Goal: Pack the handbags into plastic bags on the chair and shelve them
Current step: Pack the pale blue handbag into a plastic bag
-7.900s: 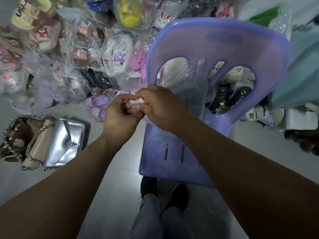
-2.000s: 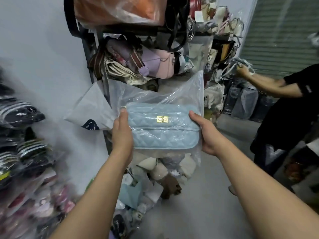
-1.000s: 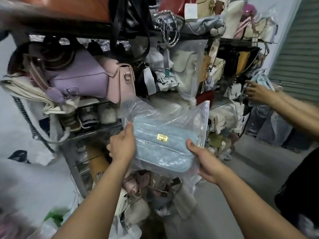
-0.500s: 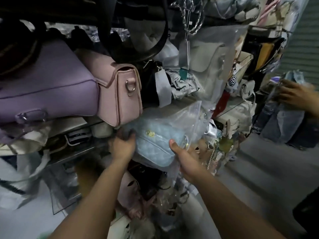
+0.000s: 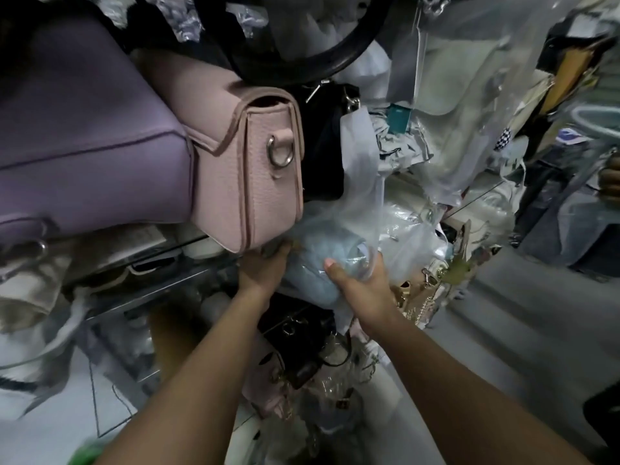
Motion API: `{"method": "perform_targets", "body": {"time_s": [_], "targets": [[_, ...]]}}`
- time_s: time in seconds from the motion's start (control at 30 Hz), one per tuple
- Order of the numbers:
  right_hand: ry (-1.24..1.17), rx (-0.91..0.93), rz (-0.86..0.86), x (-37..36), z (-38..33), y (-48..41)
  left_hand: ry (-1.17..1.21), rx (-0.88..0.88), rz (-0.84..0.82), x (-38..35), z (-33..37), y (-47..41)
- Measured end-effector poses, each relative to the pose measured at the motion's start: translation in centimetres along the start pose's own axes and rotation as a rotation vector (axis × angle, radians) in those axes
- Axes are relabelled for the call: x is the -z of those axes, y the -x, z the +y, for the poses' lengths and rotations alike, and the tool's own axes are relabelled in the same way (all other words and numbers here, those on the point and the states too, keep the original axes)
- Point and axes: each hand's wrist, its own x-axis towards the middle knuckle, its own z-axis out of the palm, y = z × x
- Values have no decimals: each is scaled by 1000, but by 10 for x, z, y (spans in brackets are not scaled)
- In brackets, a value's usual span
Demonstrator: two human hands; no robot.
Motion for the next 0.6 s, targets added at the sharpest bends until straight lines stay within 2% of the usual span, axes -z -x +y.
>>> {"method": "perform_targets", "body": {"time_s": [0.17, 0.43, 0.6], "targets": [[219, -40, 135, -12, -2, 3, -43, -6, 22, -15, -6, -6], [325, -32, 135, -9, 0, 0, -306, -76, 42, -20, -28, -23], [369, 28, 115, 4, -2, 12, -123, -34, 72, -12, -24, -8]]}}
